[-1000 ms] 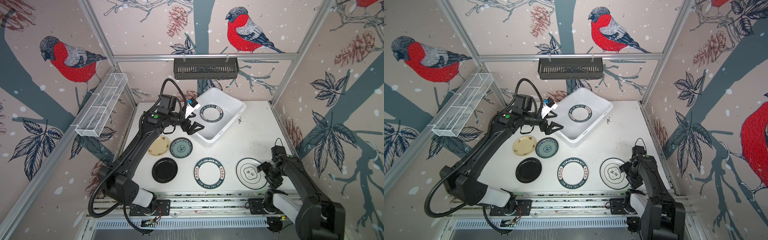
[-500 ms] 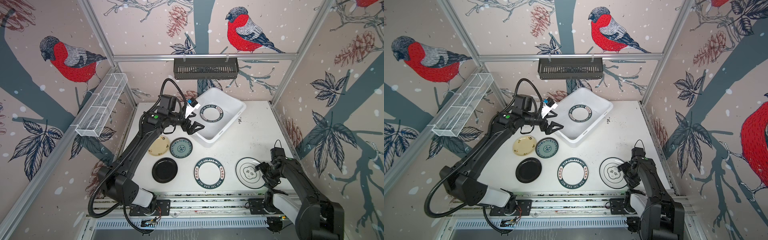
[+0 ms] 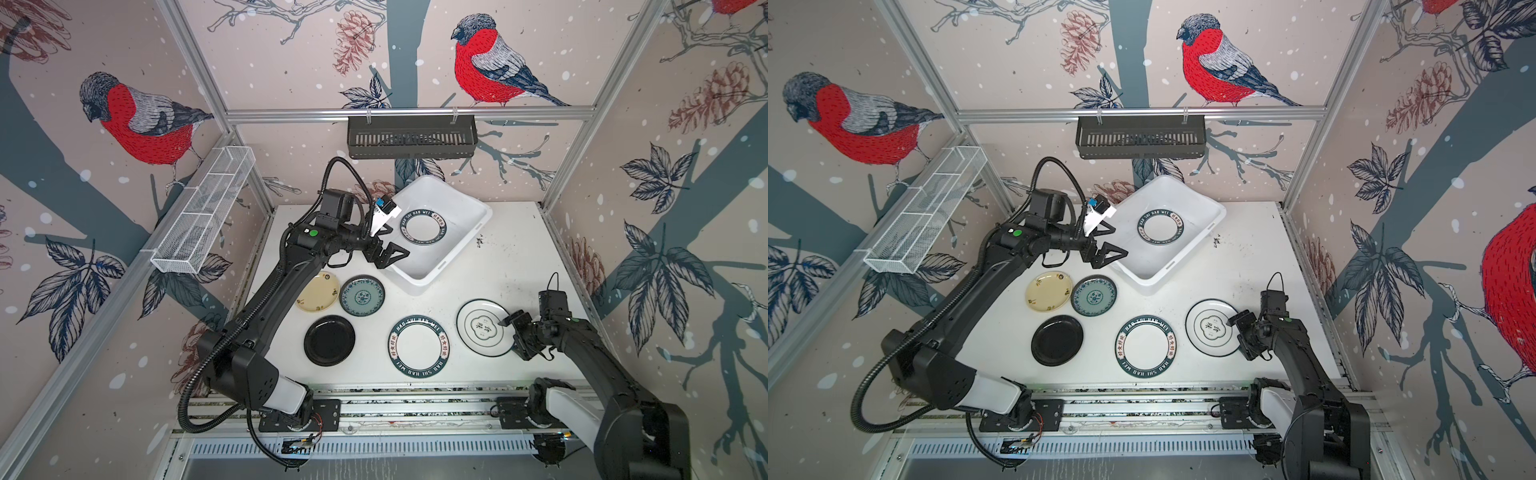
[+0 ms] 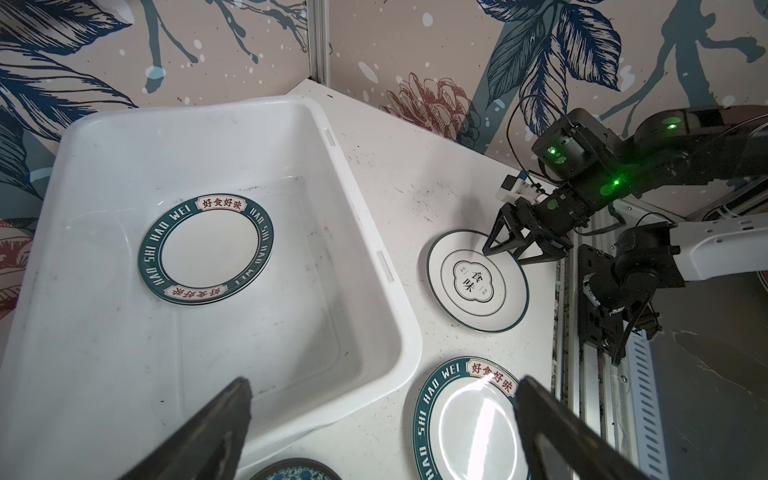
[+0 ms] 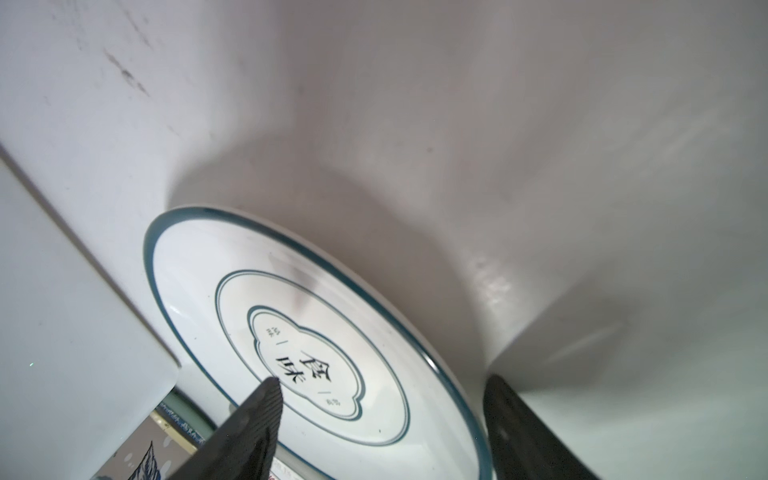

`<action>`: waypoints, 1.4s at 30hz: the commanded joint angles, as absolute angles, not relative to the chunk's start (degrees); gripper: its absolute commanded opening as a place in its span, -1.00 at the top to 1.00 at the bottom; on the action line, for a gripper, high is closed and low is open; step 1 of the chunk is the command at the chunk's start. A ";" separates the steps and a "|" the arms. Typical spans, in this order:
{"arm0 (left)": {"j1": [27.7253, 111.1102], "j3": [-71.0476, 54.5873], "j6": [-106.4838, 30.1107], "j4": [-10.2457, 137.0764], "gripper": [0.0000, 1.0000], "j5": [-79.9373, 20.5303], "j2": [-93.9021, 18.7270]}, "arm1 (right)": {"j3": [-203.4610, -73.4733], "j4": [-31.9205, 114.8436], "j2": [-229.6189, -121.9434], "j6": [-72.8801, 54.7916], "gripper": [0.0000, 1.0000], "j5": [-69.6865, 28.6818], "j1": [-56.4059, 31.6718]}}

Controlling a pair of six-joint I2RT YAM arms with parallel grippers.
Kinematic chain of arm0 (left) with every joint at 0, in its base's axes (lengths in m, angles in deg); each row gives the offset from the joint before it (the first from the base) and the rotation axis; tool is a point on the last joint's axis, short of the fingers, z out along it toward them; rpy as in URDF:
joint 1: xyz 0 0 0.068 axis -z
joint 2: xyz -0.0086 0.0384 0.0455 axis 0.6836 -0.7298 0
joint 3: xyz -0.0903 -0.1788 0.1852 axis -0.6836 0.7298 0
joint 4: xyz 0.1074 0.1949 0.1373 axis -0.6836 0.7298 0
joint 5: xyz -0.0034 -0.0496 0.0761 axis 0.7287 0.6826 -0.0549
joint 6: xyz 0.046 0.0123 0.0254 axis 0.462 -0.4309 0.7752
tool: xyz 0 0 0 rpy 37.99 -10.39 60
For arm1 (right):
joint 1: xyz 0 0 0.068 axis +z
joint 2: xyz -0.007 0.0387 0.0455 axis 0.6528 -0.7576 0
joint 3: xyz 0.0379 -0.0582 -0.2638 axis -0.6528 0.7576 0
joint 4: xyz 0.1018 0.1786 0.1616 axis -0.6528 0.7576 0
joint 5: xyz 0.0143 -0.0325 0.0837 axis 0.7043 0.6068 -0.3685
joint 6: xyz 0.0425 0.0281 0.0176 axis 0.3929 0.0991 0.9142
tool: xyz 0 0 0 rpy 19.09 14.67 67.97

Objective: Place the plates into the plastic bin on the countertop
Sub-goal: 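Close the right gripper on the rim of the white cloud-centre plate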

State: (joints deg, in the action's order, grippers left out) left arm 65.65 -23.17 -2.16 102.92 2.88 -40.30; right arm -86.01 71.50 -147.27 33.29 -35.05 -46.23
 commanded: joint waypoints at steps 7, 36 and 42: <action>65.63 -23.95 -1.37 102.77 -0.96 2.59 -40.79 | -89.43 61.56 -156.59 28.82 -0.40 -35.78 -42.80; 65.65 -22.21 0.40 105.17 -0.96 1.26 -39.65 | -81.64 56.99 -157.79 13.79 0.00 -38.70 -43.42; 65.73 -21.98 -0.05 104.89 -0.96 1.62 -39.91 | -79.40 54.23 -158.16 12.69 0.03 -40.60 -44.33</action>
State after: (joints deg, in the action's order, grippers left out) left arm 65.65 -22.09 -0.63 104.58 0.63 -39.98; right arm -80.98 47.42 -157.34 14.25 -44.86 -44.21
